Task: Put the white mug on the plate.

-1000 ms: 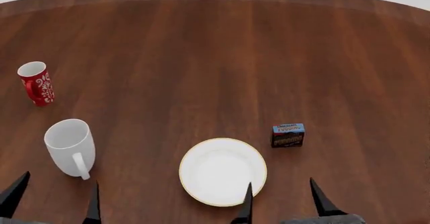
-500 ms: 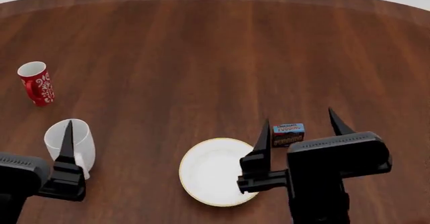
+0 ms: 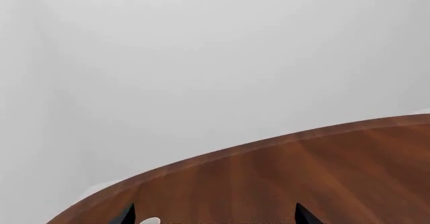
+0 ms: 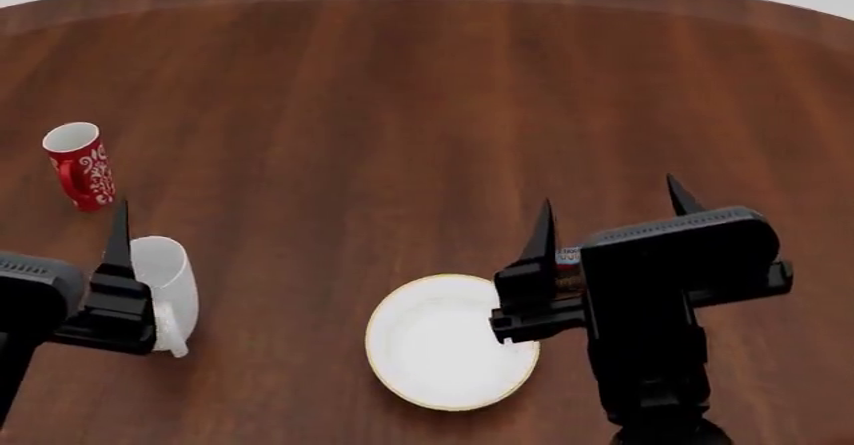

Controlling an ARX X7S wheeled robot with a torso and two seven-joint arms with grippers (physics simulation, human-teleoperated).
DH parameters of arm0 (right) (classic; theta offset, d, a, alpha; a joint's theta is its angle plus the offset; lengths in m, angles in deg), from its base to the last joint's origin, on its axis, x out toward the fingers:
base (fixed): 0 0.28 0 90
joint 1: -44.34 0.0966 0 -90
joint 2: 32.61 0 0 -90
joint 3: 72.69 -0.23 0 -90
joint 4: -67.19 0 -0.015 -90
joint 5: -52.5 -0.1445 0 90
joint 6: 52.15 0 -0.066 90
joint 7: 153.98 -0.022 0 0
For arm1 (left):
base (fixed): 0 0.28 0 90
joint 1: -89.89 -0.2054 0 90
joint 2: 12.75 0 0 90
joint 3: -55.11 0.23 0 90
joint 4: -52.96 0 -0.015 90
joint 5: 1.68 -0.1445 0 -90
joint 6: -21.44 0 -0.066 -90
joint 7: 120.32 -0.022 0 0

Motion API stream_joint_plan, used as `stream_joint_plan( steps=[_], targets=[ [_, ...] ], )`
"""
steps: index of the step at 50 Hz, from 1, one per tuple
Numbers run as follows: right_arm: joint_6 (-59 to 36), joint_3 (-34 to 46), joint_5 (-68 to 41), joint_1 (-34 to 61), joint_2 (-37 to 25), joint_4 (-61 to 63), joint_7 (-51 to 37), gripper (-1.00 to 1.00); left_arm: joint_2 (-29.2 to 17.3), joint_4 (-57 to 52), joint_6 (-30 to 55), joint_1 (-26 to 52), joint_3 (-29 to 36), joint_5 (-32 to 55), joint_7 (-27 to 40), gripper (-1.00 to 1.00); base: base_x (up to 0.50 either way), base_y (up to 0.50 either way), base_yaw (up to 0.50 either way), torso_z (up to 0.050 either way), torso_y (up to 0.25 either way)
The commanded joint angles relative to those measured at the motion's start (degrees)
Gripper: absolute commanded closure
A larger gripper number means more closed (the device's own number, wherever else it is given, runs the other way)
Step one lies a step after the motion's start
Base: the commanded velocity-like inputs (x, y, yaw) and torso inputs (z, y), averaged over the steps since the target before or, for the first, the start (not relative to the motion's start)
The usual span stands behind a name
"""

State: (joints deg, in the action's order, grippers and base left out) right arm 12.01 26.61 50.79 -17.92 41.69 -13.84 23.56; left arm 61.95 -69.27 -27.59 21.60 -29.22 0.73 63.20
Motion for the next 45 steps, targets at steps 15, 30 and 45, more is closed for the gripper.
stream_joint_plan(
  steps=[15, 30, 45],
  targets=[
    [-0.2, 1.4, -0.2, 0.7, -0.4, 0.1, 0.0, -1.00, -0.7, -0.8, -0.2, -1.3, -0.6, 0.3, 0.9, -1.00, 0.04, 0.50, 0.00, 0.000, 0.000],
    [-0.4, 1.1, -0.2, 0.6, -0.3, -0.1, -1.2, -1.00, -1.1, -1.5, 0.1, -1.6, 0.2, -0.1, 1.5, -1.00, 0.04, 0.44, 0.00, 0.000, 0.000],
    [1.2, 2.6, 0.8, 0.5, -1.0, -0.5, -1.3, -1.00, -1.4, -1.8, 0.0, -1.9, 0.4, 0.1, 1.7, -1.00, 0.30, 0.00, 0.00, 0.000, 0.000]
  ],
)
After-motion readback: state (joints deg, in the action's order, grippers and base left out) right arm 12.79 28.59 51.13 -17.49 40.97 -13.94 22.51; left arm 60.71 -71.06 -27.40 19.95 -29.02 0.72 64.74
